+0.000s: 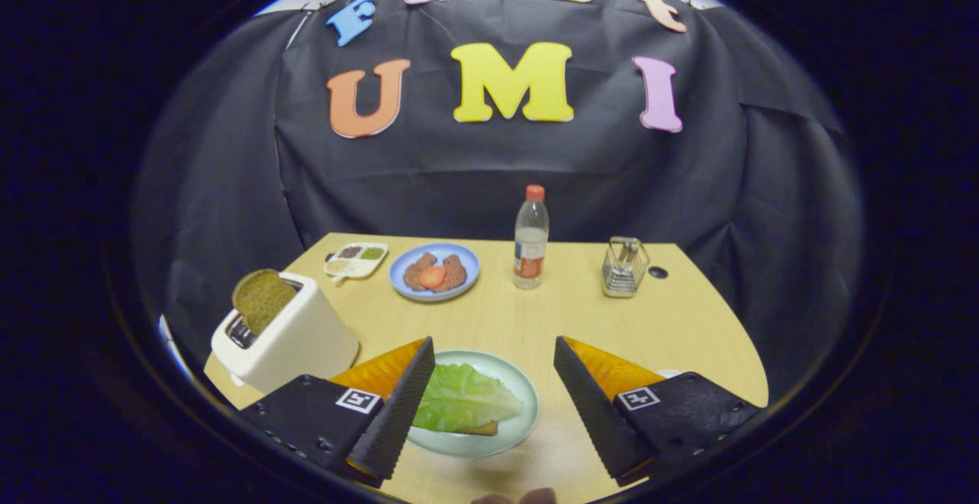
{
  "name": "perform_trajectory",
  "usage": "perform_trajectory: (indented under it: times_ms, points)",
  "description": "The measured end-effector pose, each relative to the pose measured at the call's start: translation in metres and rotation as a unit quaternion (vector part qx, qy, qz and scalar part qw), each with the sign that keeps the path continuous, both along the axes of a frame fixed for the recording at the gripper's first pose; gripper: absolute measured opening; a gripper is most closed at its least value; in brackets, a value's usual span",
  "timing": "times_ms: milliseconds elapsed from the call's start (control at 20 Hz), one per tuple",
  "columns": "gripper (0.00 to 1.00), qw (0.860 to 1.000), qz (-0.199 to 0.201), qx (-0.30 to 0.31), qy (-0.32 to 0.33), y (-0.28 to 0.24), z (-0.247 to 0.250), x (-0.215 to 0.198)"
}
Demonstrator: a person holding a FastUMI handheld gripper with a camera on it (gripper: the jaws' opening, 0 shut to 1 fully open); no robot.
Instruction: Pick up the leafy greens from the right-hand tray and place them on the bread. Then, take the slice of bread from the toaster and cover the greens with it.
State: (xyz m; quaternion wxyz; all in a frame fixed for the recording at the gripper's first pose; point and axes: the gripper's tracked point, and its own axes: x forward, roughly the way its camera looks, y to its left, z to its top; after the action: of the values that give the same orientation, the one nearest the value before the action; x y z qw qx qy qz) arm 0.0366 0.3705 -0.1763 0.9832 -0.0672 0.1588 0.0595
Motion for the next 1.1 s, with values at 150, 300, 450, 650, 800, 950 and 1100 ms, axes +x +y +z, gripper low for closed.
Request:
perform_trajectory:
  times_ms: [150, 300, 450, 650, 800, 950, 1100]
  points:
    - [0.96, 0.998, 0.038, -0.008, -0.048, 0.058, 0.038, -0.016]
    - [0.96, 0.996, 0.068, 0.013, -0.058, 0.122, 0.048, -0.028]
    - [0.96, 0.996, 0.08, 0.034, -0.023, 0.181, 0.03, -0.038]
    - [0.96, 0.996, 0.075, 0.039, 0.007, 0.238, -0.002, -0.035]
    - [0.96, 0.997, 0.07, 0.018, 0.022, 0.264, -0.028, -0.026]
    - [0.95, 0.998, 0.052, 0.008, 0.033, 0.278, -0.049, -0.011]
    - [0.92, 0.999, 0.028, -0.008, 0.043, 0.28, -0.061, 0.007]
